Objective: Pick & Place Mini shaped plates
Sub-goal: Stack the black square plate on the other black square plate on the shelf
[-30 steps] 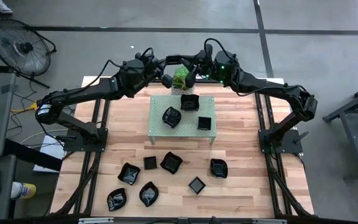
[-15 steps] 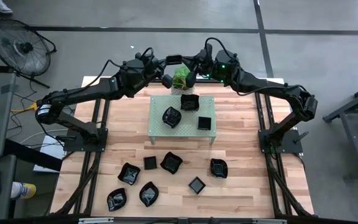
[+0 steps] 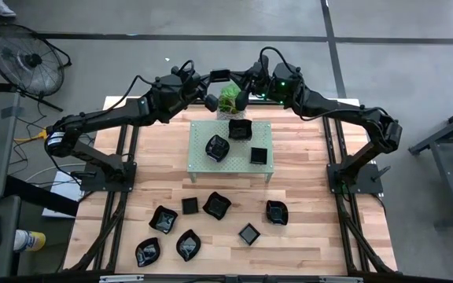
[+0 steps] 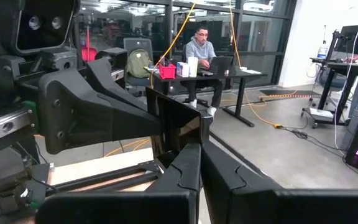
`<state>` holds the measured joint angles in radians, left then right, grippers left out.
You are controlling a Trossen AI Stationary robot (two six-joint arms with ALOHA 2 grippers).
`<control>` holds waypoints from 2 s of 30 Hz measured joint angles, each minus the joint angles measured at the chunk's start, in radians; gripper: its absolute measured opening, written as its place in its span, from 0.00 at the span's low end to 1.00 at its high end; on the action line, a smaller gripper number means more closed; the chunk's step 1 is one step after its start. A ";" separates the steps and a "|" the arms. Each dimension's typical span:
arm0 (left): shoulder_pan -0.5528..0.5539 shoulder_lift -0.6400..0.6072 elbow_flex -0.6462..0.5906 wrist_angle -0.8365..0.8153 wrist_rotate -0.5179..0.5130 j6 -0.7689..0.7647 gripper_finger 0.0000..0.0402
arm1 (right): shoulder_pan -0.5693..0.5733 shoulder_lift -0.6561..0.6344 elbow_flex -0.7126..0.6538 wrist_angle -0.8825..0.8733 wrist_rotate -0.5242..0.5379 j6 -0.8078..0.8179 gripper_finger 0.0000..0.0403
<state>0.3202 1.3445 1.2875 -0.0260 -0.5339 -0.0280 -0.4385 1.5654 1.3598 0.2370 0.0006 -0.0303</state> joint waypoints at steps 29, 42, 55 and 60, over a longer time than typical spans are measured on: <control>0.000 -0.001 0.000 -0.023 0.058 0.079 0.17 | -0.008 0.000 0.000 -0.021 -0.006 0.034 0.00; -0.001 -0.016 0.000 -0.033 0.056 0.111 0.17 | -0.021 0.000 0.001 -0.031 -0.005 0.034 0.00; 0.000 -0.016 0.000 -0.037 -0.005 0.137 0.35 | -0.038 0.000 0.001 -0.035 -0.001 0.049 0.00; -0.007 -0.038 0.000 -0.061 -0.047 0.141 0.48 | -0.061 0.000 0.001 -0.058 -0.001 0.056 0.00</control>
<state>0.3130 1.3060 1.2873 -0.0873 -0.5813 0.1131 -0.4993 1.5650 1.3605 0.1794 -0.0002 0.0261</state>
